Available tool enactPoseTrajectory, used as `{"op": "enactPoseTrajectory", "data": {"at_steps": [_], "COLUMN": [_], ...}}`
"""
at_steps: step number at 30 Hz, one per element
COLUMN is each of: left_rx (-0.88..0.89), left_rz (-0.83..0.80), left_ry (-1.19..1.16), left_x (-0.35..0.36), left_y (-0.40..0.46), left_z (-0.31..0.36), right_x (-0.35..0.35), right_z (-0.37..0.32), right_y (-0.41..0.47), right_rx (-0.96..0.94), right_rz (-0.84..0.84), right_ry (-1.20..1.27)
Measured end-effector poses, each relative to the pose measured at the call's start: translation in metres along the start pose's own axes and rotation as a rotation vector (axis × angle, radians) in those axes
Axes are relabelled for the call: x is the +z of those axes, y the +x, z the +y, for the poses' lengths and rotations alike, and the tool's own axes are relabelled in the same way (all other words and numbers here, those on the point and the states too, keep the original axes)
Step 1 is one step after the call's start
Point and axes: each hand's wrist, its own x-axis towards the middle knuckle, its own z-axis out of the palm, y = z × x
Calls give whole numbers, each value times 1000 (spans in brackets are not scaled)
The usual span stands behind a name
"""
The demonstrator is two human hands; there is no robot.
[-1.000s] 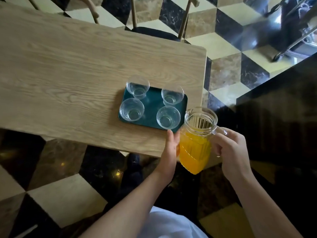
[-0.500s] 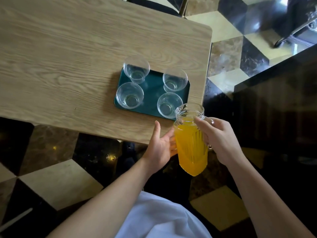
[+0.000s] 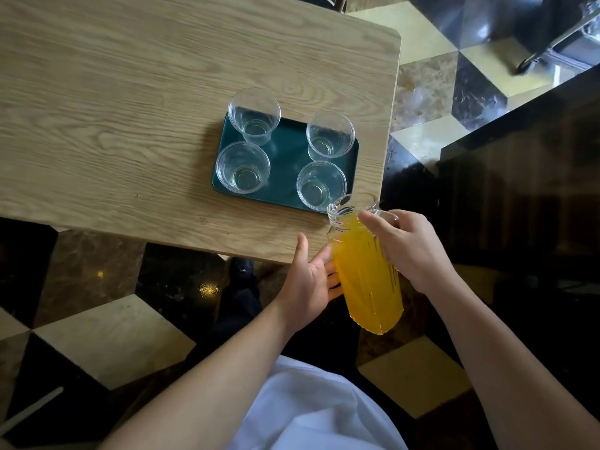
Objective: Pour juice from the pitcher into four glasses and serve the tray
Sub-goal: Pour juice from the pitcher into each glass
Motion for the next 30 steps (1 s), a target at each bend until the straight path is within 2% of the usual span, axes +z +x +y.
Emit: {"op": "enactPoseTrajectory", "data": {"at_steps": [11,30], "left_rx": [-26,-34], "left_rz": [69,56], "left_ry": [29,-39], "left_x": [7,19], "left_y": [0,0], "left_z": [7,2], "right_x": [0,-5], "right_z": [-4,-13], "right_y": [14,33], "right_rx": [9,43], "right_rz": [-10,-7], "right_ry": [-85,-222]}}
